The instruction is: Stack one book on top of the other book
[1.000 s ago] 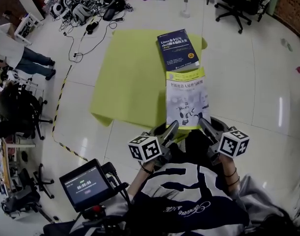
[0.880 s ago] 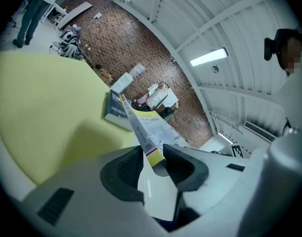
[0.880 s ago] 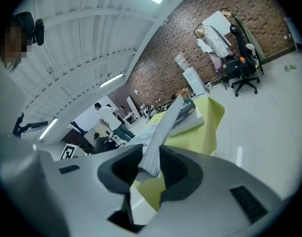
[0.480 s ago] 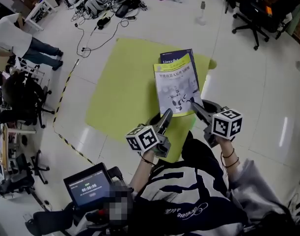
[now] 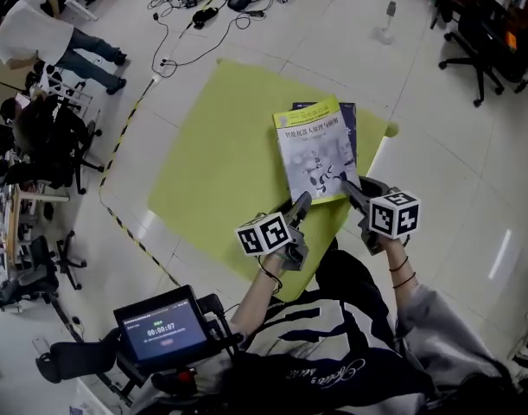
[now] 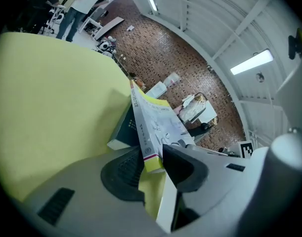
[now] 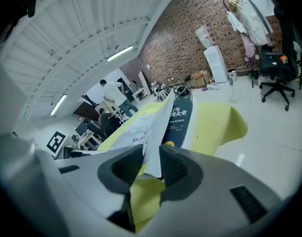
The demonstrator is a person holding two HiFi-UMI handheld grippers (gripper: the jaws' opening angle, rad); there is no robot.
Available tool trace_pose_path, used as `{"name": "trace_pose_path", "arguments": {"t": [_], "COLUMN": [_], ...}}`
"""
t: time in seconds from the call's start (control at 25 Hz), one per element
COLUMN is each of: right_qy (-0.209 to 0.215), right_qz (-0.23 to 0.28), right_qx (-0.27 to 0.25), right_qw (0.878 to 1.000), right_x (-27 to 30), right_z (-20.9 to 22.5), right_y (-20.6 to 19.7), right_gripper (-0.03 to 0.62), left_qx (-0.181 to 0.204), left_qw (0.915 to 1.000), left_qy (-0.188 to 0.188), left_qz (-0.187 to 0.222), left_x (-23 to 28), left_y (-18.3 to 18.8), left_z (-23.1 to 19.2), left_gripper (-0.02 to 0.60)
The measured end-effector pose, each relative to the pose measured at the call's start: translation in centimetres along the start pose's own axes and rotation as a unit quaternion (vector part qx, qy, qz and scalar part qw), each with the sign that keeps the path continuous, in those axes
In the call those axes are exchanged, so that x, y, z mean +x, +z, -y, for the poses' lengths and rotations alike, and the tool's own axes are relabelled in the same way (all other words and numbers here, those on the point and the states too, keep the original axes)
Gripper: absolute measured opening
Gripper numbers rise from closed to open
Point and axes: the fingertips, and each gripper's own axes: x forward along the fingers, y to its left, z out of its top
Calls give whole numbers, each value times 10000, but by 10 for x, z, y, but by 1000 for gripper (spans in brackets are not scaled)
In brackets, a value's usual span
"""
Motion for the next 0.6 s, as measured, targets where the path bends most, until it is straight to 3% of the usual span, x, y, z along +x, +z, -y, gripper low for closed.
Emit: {"name": "trace_pose_path", "arguments": {"t": [0.12,0.4,0.52,0.6], "right_qy": [-41,175,119,-127], "right_qz": [-102,-97,-146,-229], "right_qx": [261,700,687,539], "right_qw": [9996,9973,9975,9982], "right_x": [5,14,13,7], "right_z": [13,28,29,34], "right_y": [-12,-17,-19,-24], "right_gripper": [103,118,134,179], "left_qx": [-105,-549,-489,-359], "left_qw": [9996,9982,9986,9989], "left_qy": [214,124,148,276], "left_qz": [-133,-187,-132,-154], "left_x": [5,13,13,9], "left_y": [-9,-9,-9,-11], "left_z": [-10,-19,-19,-22], "left_gripper": [121,127,143,158]}}
